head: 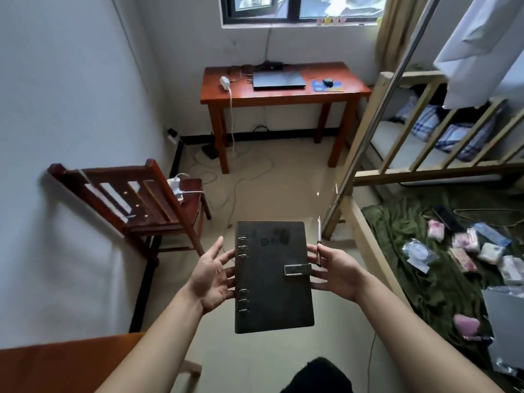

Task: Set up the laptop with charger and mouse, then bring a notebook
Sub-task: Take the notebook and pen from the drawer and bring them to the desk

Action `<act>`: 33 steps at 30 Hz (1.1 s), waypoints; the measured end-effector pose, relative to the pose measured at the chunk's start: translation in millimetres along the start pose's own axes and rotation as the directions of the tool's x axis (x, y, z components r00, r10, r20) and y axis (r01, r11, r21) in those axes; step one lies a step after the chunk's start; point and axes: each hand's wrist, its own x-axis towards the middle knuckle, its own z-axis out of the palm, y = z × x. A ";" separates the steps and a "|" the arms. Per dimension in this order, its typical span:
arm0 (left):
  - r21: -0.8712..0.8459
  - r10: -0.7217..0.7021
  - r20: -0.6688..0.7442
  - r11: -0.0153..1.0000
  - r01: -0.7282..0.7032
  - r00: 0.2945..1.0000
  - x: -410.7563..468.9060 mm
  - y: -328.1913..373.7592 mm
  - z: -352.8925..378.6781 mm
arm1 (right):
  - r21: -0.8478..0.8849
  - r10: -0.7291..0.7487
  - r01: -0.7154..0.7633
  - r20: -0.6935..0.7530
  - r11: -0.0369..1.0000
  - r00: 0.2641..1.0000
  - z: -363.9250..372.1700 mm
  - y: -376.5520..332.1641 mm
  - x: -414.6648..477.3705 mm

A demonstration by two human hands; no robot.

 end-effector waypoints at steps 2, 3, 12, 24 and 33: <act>0.040 -0.042 0.025 0.998 0.041 0.999 40.7 31.2 10.9 | 0.047 -0.005 0.006 -0.023 0.999 1.000 -14.3 -24.4 24.1; 0.048 -0.052 0.035 0.998 0.050 0.998 56.2 43.6 15.6 | 0.064 -0.005 0.007 -0.026 0.998 1.000 -19.8 -33.8 33.9; 0.151 -0.106 -0.031 0.982 0.109 0.994 232.9 174.6 79.3 | 0.187 0.068 -0.079 0.060 0.979 0.996 -93.2 -179.8 173.6; 0.106 -0.035 -0.050 0.994 0.041 0.998 389.6 365.9 144.7 | 0.097 0.106 -0.120 0.141 0.988 0.984 -128.2 -407.9 329.6; 0.070 -0.020 0.017 0.997 0.019 1.000 579.0 525.5 162.9 | 0.134 0.051 -0.051 0.004 0.990 0.999 -140.9 -577.4 486.0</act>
